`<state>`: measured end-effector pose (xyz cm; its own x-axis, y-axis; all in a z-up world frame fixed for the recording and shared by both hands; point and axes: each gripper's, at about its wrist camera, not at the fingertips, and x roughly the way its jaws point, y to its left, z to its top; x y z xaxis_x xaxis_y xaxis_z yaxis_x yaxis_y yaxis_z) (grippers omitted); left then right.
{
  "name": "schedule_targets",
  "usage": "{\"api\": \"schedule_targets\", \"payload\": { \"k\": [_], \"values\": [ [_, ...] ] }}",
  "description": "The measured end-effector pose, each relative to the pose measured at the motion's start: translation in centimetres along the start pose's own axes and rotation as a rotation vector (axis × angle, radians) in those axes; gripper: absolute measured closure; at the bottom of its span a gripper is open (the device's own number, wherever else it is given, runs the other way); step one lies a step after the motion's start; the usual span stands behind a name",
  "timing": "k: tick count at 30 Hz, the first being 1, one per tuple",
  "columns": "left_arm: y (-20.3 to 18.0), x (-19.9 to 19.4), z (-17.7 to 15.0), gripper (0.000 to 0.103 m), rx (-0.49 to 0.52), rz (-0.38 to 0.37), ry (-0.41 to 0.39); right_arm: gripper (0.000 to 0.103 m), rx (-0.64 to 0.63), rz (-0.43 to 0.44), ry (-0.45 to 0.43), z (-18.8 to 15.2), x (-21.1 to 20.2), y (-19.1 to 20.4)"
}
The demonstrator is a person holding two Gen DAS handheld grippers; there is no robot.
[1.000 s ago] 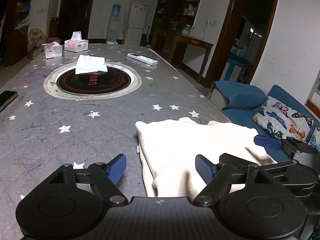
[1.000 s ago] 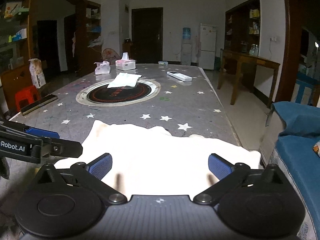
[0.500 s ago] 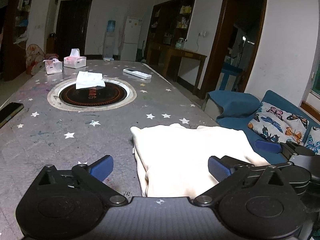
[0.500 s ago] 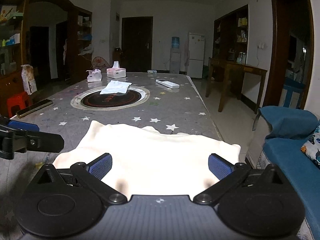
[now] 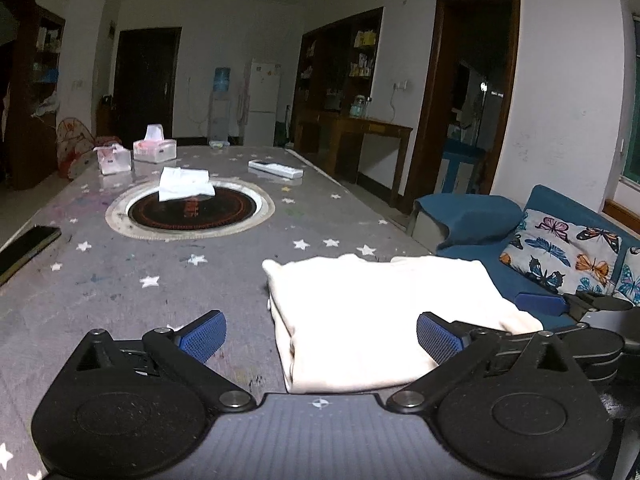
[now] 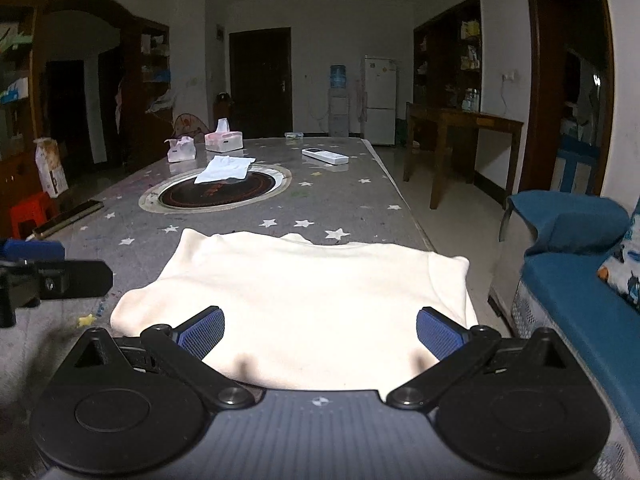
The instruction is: Fold clothes
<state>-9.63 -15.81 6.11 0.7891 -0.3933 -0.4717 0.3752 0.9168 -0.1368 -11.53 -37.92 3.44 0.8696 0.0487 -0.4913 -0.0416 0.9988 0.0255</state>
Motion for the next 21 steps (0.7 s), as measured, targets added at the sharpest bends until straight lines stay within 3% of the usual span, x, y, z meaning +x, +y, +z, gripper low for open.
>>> {"api": "schedule_targets", "payload": {
  "k": [21],
  "values": [
    [-0.8, -1.0, -1.7, 0.000, -0.011, -0.009, 0.052, 0.000, -0.008, -0.010, -0.009, -1.2, -1.9, 0.6]
  ]
}}
